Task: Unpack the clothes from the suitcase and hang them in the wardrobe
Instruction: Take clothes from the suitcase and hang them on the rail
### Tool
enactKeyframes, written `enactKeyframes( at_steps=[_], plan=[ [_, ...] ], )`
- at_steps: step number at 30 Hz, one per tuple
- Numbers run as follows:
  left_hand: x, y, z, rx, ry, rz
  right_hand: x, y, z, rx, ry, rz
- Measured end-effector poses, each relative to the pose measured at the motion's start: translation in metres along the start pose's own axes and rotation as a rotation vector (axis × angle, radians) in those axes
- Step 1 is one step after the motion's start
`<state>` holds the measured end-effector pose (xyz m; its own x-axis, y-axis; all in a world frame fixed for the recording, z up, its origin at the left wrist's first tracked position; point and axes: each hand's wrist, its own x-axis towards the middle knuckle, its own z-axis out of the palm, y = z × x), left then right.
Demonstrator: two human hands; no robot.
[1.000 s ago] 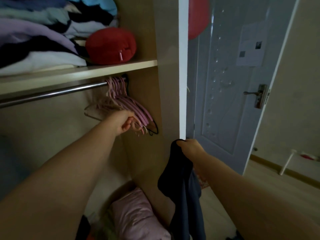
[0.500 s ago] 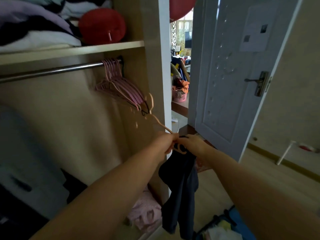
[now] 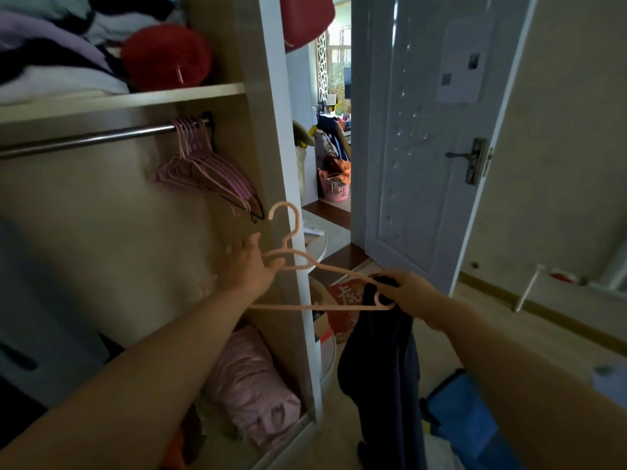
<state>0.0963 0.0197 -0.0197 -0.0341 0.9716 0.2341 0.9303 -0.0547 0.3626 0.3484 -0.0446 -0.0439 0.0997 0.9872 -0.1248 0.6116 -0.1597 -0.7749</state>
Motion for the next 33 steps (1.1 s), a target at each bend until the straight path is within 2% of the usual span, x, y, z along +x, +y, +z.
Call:
enactKeyframes(
  at_steps=[1, 4, 5, 8, 11, 15, 17, 20, 21, 23, 25, 27, 29, 33],
  plan=[
    [0.001, 0.000, 0.000, -0.061, -0.053, 0.021, 0.000, 0.001, -0.001, -0.017, 0.004, -0.008],
    [0.001, 0.003, 0.004, -0.472, -0.306, 0.063, 0.003, 0.009, -0.005, -0.021, 0.048, 0.004],
    [-0.001, 0.006, 0.005, -0.530, -0.372, 0.071, 0.005, 0.012, -0.006, -0.024, 0.072, 0.017],
    [-0.007, 0.012, 0.011, -0.590, -0.407, 0.091, 0.010, 0.022, -0.013, -0.027, 0.182, 0.062],
    [-0.015, 0.029, 0.016, -0.660, -0.417, 0.103, 0.011, 0.025, -0.021, -0.146, 0.379, 0.067],
    [-0.020, 0.051, 0.032, -0.705, -0.359, 0.156, 0.013, 0.012, -0.019, -0.288, 0.549, -0.004],
    [-0.021, 0.059, 0.040, -0.720, -0.329, 0.161, 0.012, -0.003, -0.013, -0.302, 0.511, -0.101],
    [-0.026, 0.072, 0.044, -0.787, -0.286, 0.157, 0.003, -0.031, 0.001, -0.345, 0.370, -0.298],
    [-0.029, 0.076, 0.044, -0.826, -0.269, 0.153, -0.001, -0.040, 0.004, -0.397, 0.360, -0.361],
    [-0.029, 0.079, 0.044, -0.910, -0.208, 0.128, -0.006, -0.051, 0.003, -0.565, 0.449, -0.466],
    [-0.027, 0.077, 0.043, -0.972, -0.143, 0.137, -0.006, -0.055, -0.008, -0.760, 0.511, -0.466],
    [-0.023, 0.074, 0.042, -1.006, -0.116, 0.150, -0.001, -0.051, -0.018, -0.841, 0.451, -0.405],
    [-0.020, 0.074, 0.038, -1.042, -0.118, 0.160, 0.001, -0.043, -0.021, -0.723, 0.387, -0.359],
    [-0.010, 0.057, 0.030, -0.924, 0.031, 0.166, 0.001, -0.029, -0.022, -0.489, 0.462, -0.251]
  ],
)
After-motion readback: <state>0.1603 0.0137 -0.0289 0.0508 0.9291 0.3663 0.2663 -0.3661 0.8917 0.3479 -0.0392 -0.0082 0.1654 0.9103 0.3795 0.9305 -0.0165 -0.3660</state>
